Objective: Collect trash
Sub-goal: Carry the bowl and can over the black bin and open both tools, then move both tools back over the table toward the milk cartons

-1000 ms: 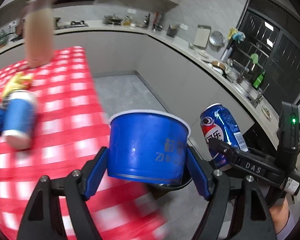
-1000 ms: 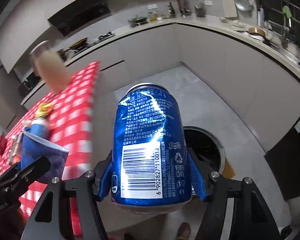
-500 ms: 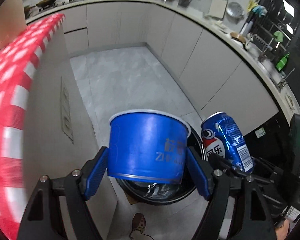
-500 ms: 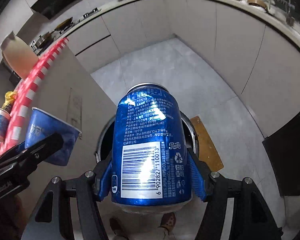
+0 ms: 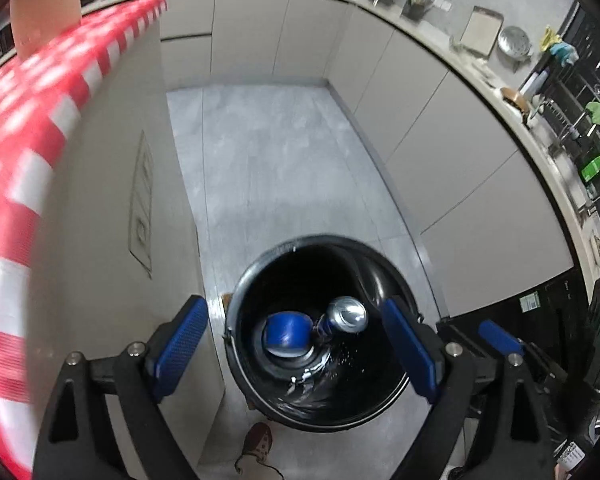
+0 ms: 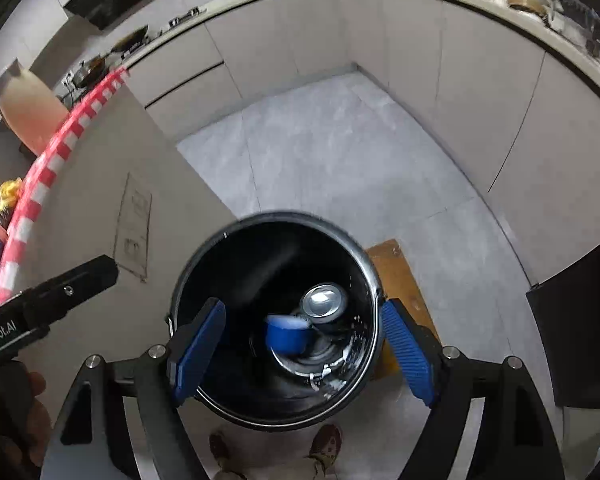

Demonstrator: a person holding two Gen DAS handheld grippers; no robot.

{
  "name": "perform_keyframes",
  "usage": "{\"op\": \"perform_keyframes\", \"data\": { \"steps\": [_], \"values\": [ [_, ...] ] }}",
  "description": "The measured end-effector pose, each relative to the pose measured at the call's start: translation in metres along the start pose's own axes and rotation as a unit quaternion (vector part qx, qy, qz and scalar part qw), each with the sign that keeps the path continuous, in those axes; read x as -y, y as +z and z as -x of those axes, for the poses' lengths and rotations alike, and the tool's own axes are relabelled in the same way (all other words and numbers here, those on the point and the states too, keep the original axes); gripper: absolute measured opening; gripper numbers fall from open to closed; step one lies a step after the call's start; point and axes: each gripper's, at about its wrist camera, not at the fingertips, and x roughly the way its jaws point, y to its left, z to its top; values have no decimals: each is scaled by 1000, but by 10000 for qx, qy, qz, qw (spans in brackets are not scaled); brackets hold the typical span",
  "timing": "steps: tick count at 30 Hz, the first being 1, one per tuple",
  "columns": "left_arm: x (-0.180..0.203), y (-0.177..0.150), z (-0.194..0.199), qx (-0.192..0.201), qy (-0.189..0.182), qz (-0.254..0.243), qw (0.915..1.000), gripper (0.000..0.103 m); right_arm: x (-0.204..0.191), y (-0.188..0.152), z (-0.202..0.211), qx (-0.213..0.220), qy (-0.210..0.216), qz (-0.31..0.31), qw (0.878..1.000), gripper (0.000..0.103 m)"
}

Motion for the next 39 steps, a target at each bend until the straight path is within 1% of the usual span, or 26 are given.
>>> {"op": "perform_keyframes", "data": {
  "steps": [3,6,7,12,13,15,19,23,28,33,39],
  "values": [
    [4,3,24,152,-29,-73,9999,90,-9,0,21,161,10,-5,9999,82],
    [-1,10,51,305,-88,-124,9994,90,-29,1,43,321,-5,52,9995,82],
    [-7,9,65,366,-93,-139,9992,90,-36,0,52,377,17,62,9993,82],
    [-30,7,104,585,-111,-224,9980,90,-80,-5,90,609,113,125,9980,82],
    [-41,5,118,649,-82,-237,9976,90,-92,-7,98,656,119,171,9976,82],
    [-55,2,128,704,-45,-232,9972,90,-116,-12,107,732,185,230,9969,82],
    [-96,-8,150,753,144,-197,9969,90,-169,-22,122,820,406,345,9952,83],
    [-135,-21,171,844,429,-98,9955,90,-219,-33,126,800,665,469,9935,83],
    [-188,-30,198,1015,708,223,9921,90,-285,-46,128,785,932,786,9894,83],
    [-239,-38,220,1186,882,506,9877,90,-342,-56,132,834,1083,1090,9846,83],
    [-293,-48,234,1290,939,672,9849,90,-398,-71,128,861,1133,1264,9817,83]
  ]
}}
